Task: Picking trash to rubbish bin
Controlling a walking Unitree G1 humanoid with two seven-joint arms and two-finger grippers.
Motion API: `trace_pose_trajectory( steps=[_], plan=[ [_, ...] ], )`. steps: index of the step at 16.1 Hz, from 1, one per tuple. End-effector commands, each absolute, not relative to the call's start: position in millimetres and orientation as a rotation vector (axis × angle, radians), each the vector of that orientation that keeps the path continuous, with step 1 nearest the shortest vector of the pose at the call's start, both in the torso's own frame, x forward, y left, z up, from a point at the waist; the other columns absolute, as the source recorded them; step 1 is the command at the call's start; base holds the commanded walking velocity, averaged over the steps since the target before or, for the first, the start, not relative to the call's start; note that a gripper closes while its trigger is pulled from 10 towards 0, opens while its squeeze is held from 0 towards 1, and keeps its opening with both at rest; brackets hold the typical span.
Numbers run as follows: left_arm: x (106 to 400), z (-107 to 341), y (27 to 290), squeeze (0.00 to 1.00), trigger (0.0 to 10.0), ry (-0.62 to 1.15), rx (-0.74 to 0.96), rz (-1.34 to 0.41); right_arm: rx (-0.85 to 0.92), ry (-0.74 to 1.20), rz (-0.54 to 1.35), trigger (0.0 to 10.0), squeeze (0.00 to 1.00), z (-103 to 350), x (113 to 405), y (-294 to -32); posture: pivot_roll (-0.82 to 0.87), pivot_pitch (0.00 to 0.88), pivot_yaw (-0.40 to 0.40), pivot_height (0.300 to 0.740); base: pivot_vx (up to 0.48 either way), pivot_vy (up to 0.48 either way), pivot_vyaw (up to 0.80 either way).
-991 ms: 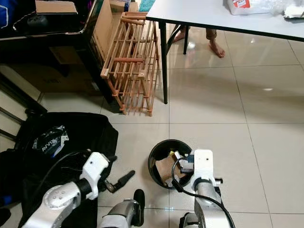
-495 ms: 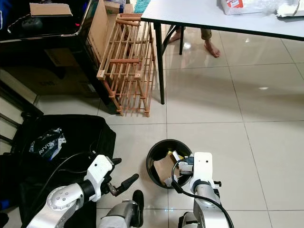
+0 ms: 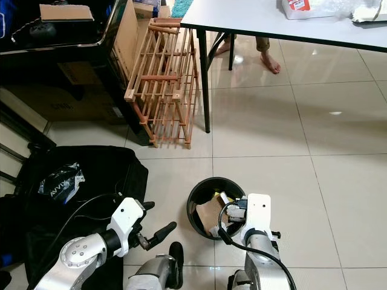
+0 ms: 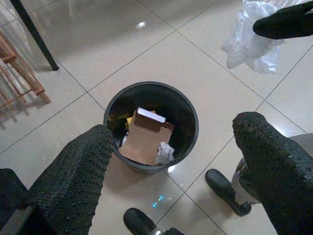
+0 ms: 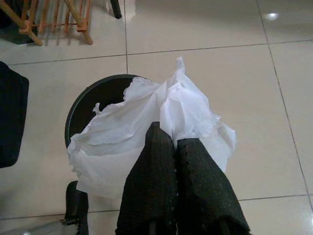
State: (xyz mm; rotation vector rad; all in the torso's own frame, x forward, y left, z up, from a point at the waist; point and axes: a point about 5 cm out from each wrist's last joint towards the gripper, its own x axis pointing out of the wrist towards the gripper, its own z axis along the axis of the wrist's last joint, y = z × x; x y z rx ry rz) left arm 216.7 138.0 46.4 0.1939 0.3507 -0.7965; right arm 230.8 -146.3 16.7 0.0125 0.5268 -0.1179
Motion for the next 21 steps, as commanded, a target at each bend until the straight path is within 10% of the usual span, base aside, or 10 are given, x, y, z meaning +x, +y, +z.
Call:
trace_pose_trajectory(
  steps=[1,21],
  plan=[
    [211.1,38.4,141.7,0.0,10.0,0.389,0.204,-0.806,0.031,0.551,-0.126,10.0,0.0,11.4,225.4,-146.4,0.04,0.281,0.091,0.74,0.0,0.0,0.0],
    [190.8,34.8,140.0,0.0,10.0,0.424,0.185,-0.828,-0.036,0.45,-0.165,10.0,0.0,21.4,203.6,-144.9,0.02,0.372,0.106,0.74,0.0,0.0,0.0]
  ],
)
